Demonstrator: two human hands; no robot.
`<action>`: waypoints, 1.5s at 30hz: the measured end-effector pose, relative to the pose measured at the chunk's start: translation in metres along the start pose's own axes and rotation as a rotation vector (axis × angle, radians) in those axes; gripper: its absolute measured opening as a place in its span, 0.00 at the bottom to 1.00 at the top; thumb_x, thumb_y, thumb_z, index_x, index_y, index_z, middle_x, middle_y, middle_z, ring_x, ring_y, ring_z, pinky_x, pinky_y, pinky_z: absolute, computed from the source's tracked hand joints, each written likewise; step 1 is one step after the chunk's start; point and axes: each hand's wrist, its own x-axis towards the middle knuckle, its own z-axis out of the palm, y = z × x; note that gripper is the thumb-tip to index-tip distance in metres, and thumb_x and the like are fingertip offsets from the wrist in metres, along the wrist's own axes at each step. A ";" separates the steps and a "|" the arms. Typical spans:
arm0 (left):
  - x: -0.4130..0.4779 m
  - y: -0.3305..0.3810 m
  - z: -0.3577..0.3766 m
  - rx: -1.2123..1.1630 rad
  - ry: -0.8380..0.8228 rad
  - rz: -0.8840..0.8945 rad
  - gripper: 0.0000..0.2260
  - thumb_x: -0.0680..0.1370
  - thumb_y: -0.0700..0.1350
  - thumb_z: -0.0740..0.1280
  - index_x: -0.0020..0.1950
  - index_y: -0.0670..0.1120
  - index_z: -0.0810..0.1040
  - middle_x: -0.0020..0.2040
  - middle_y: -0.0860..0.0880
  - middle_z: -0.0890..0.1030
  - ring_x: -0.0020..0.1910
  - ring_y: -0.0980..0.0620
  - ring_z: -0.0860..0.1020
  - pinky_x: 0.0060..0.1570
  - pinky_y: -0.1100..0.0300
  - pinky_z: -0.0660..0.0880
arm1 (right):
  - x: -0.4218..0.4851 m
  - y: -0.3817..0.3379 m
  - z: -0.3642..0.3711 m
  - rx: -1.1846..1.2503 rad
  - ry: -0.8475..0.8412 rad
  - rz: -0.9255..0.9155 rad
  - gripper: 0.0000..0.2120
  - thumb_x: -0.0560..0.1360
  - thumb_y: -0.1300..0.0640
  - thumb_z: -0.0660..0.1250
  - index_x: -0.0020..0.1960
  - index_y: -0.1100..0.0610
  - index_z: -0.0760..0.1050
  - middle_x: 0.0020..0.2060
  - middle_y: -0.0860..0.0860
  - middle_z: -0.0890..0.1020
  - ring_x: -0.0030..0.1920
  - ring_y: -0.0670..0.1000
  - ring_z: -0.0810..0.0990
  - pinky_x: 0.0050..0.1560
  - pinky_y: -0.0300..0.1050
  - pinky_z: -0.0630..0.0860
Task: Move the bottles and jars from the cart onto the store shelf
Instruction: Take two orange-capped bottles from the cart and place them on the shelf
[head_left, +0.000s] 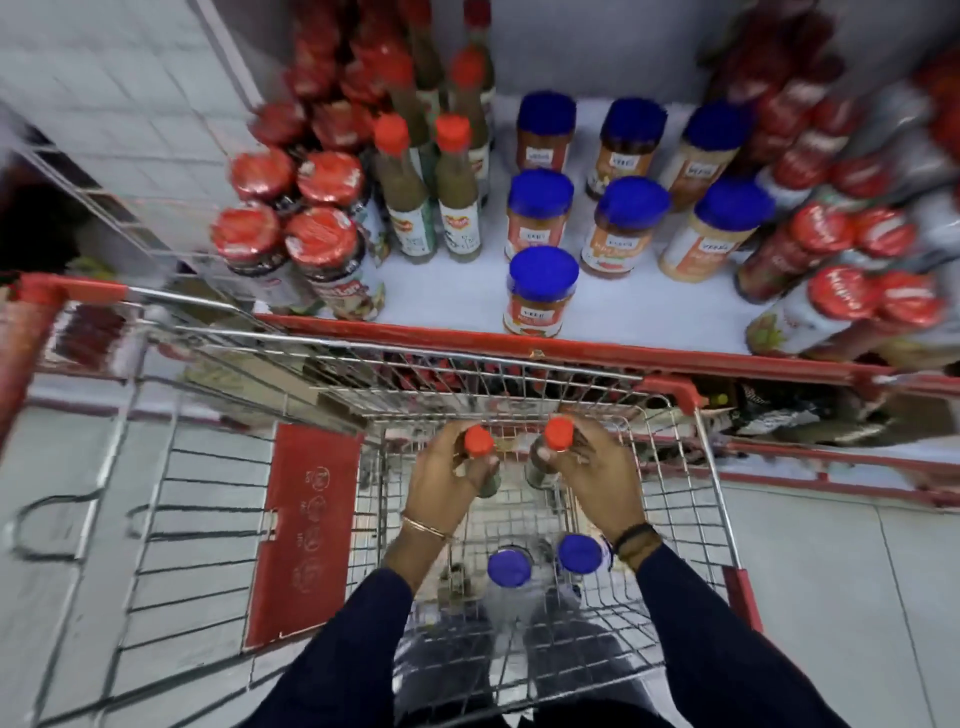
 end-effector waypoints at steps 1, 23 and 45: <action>-0.002 0.010 -0.010 0.005 0.014 0.038 0.18 0.70 0.40 0.72 0.54 0.56 0.72 0.48 0.49 0.81 0.48 0.47 0.81 0.50 0.43 0.79 | -0.004 -0.016 -0.004 0.017 -0.004 -0.031 0.19 0.68 0.60 0.73 0.54 0.44 0.75 0.45 0.40 0.81 0.46 0.37 0.80 0.52 0.34 0.75; 0.092 0.146 -0.143 0.172 0.300 0.585 0.17 0.70 0.38 0.72 0.57 0.45 0.75 0.52 0.45 0.79 0.49 0.46 0.78 0.48 0.55 0.77 | 0.063 -0.223 0.010 -0.015 0.160 -0.488 0.17 0.68 0.59 0.73 0.53 0.48 0.72 0.47 0.48 0.81 0.50 0.49 0.81 0.56 0.45 0.78; 0.117 0.129 -0.129 0.334 0.143 0.457 0.20 0.72 0.37 0.69 0.63 0.44 0.70 0.56 0.40 0.76 0.52 0.42 0.76 0.52 0.50 0.76 | 0.100 -0.186 0.039 -0.300 0.065 -0.455 0.17 0.72 0.56 0.69 0.58 0.56 0.67 0.53 0.56 0.79 0.54 0.56 0.78 0.54 0.57 0.79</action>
